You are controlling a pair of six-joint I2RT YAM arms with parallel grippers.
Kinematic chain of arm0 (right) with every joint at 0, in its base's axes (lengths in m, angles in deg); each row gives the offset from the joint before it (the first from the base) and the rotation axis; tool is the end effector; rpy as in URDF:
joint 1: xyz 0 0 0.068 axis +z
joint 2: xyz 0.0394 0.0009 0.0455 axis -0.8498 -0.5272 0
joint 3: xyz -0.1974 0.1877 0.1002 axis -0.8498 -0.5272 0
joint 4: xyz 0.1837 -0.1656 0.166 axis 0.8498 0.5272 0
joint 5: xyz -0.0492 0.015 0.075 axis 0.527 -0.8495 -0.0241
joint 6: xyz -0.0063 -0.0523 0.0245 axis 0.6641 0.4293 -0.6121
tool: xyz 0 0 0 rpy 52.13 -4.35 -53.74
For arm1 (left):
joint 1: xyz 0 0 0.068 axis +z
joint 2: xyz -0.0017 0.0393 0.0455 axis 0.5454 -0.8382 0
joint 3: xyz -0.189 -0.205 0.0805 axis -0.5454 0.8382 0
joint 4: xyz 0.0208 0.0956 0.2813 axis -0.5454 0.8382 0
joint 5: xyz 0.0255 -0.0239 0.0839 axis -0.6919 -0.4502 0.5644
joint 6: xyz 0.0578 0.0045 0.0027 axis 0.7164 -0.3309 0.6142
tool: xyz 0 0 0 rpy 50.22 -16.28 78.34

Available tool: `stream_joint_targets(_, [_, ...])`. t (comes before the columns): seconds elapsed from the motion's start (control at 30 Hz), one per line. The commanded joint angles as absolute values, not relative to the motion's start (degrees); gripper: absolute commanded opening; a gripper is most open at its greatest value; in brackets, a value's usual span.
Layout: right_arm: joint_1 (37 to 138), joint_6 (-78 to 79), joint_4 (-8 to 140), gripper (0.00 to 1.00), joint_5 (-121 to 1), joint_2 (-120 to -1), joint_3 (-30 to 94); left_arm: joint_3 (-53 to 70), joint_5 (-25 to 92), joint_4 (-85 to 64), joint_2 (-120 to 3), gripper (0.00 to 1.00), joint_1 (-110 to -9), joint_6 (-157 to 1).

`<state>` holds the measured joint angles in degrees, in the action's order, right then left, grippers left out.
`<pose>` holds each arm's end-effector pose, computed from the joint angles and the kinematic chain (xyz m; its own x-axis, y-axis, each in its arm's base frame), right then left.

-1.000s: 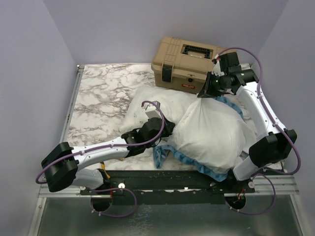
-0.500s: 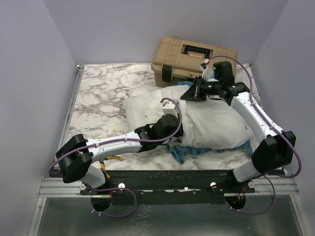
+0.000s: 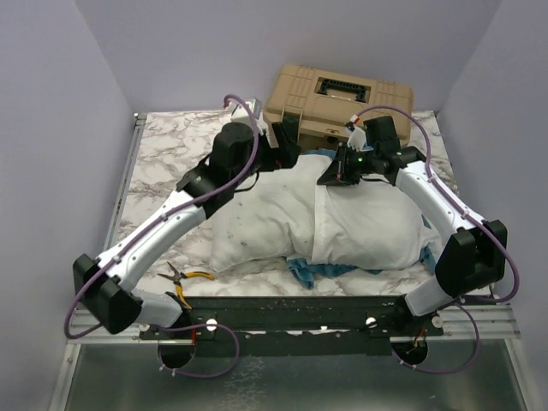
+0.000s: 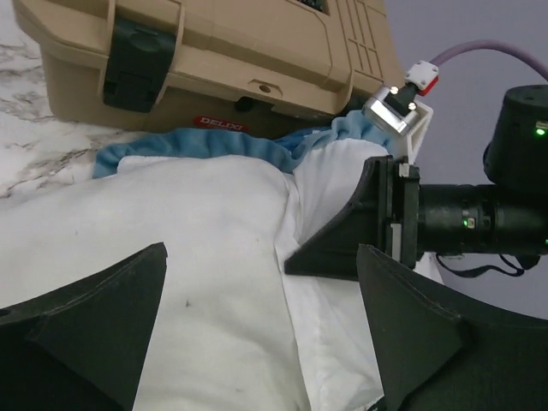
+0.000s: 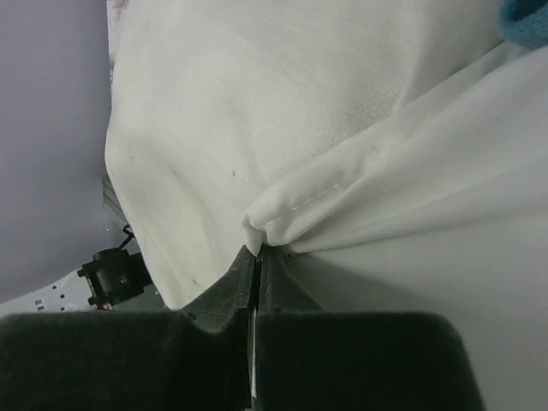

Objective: Put the pillow into the pillowcase
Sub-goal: Stuff the pillow into the pillowcase.

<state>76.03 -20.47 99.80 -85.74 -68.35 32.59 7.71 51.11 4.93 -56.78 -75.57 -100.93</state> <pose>0.3546 0.1383 0.3118 -0.9014 0.1173 -0.4168 -0.2202 0.7046 0.6745 0.2513 -0.2214 0.4146 -0.4576 -0.3383 -0.8223 0.3564 0.7775 -0.5182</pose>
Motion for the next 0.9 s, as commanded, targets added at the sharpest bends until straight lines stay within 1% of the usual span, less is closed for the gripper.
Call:
stream_joint_targets(0.0, [76.6, -19.1, 100.6, 0.00, -85.3, -66.0, 33.9, -0.9, 32.0, 10.9, -70.9, 0.91, -69.9, -97.3])
stream_joint_targets(0.17, [76.6, -20.0, 100.2, 0.00, -85.0, -64.9, 33.6, -8.5, 26.8, 11.7, -84.9, 0.90, -67.5, -93.3])
stream_joint_targets(0.27, [76.6, -21.6, 98.9, 0.00, -85.3, -64.4, 35.4, -9.1, 20.9, 12.2, -90.4, 0.84, -67.3, -92.8])
stream_joint_targets(0.3, [76.6, -22.2, 98.1, 0.00, -86.4, -64.6, 36.5, -8.6, 18.7, 12.1, -91.6, 0.80, -67.3, -92.9])
stream_joint_targets(0.33, [76.6, -22.8, 97.4, 0.00, -87.8, -64.8, 37.6, -8.1, 16.7, 11.7, -92.6, 0.73, -67.6, -93.3])
stream_joint_targets(0.37, [76.5, -23.7, 96.3, 0.00, -89.8, -65.3, 39.0, -7.4, 14.7, 10.7, -93.0, 0.63, -68.0, -93.6])
stream_joint_targets(0.43, [76.6, -26.7, 92.2, 0.00, -94.3, -66.0, 41.2, -5.6, 10.8, 7.0, -92.1, 0.40, -69.6, -94.8])
stream_joint_targets(0.47, [76.6, -28.8, 89.0, 0.00, -97.1, -66.2, 41.8, -4.4, 9.7, 3.8, -90.8, 0.22, -70.6, -95.9])
stream_joint_targets(0.5, [76.6, -31.9, 85.3, 0.00, -100.1, -66.3, 41.8, -3.0, 9.2, 0.2, -89.2, 0.11, -71.6, -97.1])
stream_joint_targets(0.53, [76.6, -36.1, 79.9, 0.00, -103.5, -66.4, 41.1, -1.5, 8.8, -3.9, -87.4, 0.03, -72.5, -98.9])
stream_joint_targets(0.57, [76.8, -40.7, 73.8, 0.00, -106.5, -66.4, 39.9, 0.4, 8.7, -8.9, -85.4, 0.00, -73.4, -101.1])
stream_joint_targets(0.6, [77.1, -46.1, 66.7, 0.00, -108.7, -66.2, 38.3, 3.1, 8.5, -14.9, -83.1, 0.00, -74.0, -103.7])
stream_joint_targets(0.63, [77.5, -50.6, 59.9, 0.00, -110.3, -65.9, 36.4, 6.1, 8.7, -24.9, -80.7, 0.00, -74.5, -106.9])
stream_joint_targets(0.7, [78.4, -56.1, 53.8, 0.00, -111.2, -65.2, 33.8, 13.3, 9.8, -39.3, -75.6, 0.00, -75.1, -113.2])
stream_joint_targets(0.77, [79.0, -53.5, 56.9, 0.00, -111.1, -64.3, 32.7, 18.9, 12.7, -47.4, -70.7, 0.00, -75.2, -115.5])
stream_joint_targets(0.87, [79.2, -43.9, 70.2, 0.00, -108.4, -62.5, 30.7, 23.8, 16.8, -50.0, -64.6, 0.00, -75.1, -114.8])
